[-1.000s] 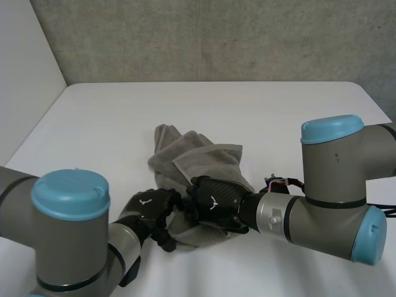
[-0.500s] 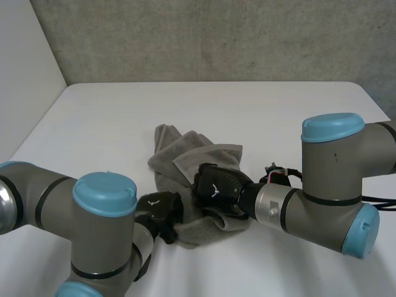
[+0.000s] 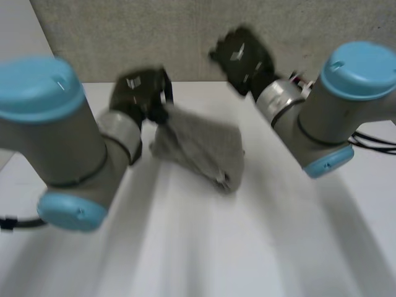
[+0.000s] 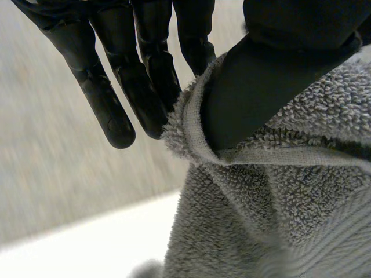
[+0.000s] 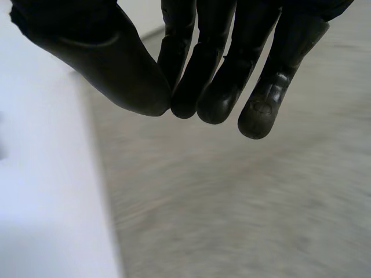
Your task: Fold the towel.
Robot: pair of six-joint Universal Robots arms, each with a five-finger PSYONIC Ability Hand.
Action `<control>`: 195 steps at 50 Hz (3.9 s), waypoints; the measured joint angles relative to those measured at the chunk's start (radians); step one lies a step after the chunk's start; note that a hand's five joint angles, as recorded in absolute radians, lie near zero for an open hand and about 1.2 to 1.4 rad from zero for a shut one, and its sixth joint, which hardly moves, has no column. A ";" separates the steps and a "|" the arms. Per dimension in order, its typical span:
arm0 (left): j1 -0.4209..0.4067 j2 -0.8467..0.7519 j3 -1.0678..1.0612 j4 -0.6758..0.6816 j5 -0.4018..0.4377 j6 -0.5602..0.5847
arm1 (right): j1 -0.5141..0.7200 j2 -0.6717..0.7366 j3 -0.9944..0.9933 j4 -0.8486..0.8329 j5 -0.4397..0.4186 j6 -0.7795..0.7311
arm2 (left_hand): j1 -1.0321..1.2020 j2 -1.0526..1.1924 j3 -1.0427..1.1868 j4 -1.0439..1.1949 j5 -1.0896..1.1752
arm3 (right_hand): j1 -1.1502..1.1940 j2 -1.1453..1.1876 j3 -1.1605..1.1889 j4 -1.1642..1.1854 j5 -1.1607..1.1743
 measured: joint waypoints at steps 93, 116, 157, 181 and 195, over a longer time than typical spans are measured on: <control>0.151 0.087 -0.498 0.630 0.131 0.440 | -0.127 -0.120 0.349 0.120 0.084 0.173 | 0.000 0.005 0.002 0.001 0.018 | 0.102 0.088 0.076 0.077 0.081; 0.158 0.039 -0.684 0.589 0.174 0.500 | -0.241 -0.170 0.735 0.044 -0.010 0.084 | 0.000 0.006 0.003 0.001 0.018 | -0.169 -0.176 -0.175 -0.160 -0.166; 0.210 0.036 -0.703 0.593 0.178 0.494 | -0.260 -0.046 0.653 0.097 -0.011 0.378 | 0.000 0.006 0.003 0.001 0.022 | -0.661 -0.633 -0.653 -0.643 -0.685; 0.219 0.039 -0.699 0.593 0.175 0.493 | -0.232 -0.014 0.608 0.127 -0.050 0.517 | 0.000 0.006 0.003 0.001 0.022 | -0.655 -0.639 -0.662 -0.640 -0.647; 0.218 0.041 -0.700 0.593 0.174 0.493 | -0.234 0.042 0.569 0.066 -0.036 0.537 | 0.000 0.006 0.003 0.001 0.022 | -0.549 -0.561 -0.550 -0.548 -0.541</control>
